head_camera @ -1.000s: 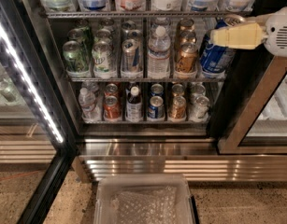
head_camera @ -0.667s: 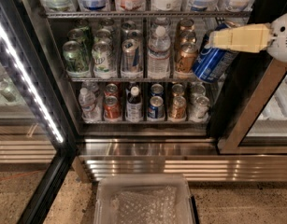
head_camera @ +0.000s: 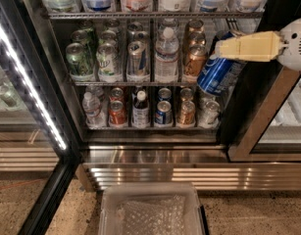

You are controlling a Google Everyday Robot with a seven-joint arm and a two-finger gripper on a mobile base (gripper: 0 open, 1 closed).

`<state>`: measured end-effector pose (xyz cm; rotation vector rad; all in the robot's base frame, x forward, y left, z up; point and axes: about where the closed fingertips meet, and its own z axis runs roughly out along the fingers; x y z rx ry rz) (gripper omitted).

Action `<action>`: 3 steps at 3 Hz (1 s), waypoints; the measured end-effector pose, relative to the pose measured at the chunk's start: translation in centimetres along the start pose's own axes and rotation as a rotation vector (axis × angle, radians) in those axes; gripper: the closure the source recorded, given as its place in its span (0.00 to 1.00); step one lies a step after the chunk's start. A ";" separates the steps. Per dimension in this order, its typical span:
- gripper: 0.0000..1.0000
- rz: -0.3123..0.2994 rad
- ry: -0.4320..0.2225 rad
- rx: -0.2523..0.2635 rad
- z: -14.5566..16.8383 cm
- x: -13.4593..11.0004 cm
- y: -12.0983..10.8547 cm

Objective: Pick pepsi can from middle shelf of fridge

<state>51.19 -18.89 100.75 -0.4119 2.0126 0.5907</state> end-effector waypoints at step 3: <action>1.00 0.081 0.042 -0.385 2.2 5.5 11.3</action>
Offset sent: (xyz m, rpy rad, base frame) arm -0.0869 0.1218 -0.0361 0.3036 0.1124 0.3689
